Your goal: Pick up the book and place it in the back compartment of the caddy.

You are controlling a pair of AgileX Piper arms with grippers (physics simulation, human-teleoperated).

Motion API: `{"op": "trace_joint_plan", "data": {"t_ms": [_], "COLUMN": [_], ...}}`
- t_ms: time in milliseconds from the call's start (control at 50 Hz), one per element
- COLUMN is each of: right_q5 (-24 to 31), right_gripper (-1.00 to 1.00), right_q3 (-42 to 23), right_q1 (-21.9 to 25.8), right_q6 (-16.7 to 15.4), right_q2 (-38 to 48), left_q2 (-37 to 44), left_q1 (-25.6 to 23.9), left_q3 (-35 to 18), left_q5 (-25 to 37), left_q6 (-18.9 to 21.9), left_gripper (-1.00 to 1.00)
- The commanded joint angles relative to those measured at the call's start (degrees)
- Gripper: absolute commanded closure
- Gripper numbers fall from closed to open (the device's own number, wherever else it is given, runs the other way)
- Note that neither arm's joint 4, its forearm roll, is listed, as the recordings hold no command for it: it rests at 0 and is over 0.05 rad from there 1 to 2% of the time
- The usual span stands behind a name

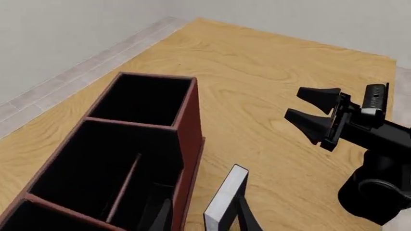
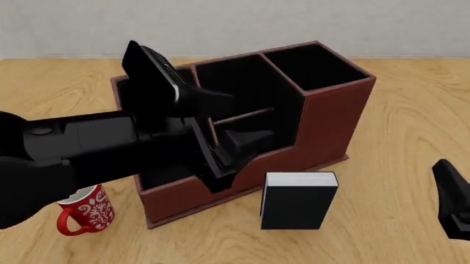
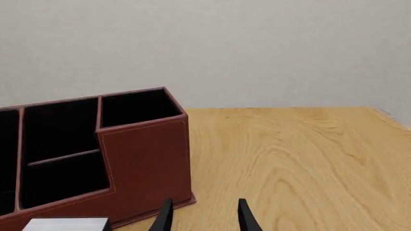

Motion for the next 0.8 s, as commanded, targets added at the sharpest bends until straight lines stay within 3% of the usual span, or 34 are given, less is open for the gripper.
{"op": "trace_joint_plan", "data": {"t_ms": [20, 460, 800], "right_q5": [-0.1, 0.1, -0.1], "right_gripper": [-1.0, -1.0, -1.0], "right_q3": [0.0, -0.1, 0.0], "right_q1": [0.0, 0.0, 0.0], "right_q6": [0.2, 0.2, 0.2], "right_q2": [0.2, 0.1, 0.2], "left_q2": [3.6, 7.0, 12.8], "left_q1": [-2.9, -2.4, -3.5], "left_q3": [0.9, 4.1, 3.6], "left_q5": [-0.9, -4.9, -8.0], "left_q6": [0.3, -1.0, -1.0], "left_gripper": [-1.0, -1.0, -1.0]}}
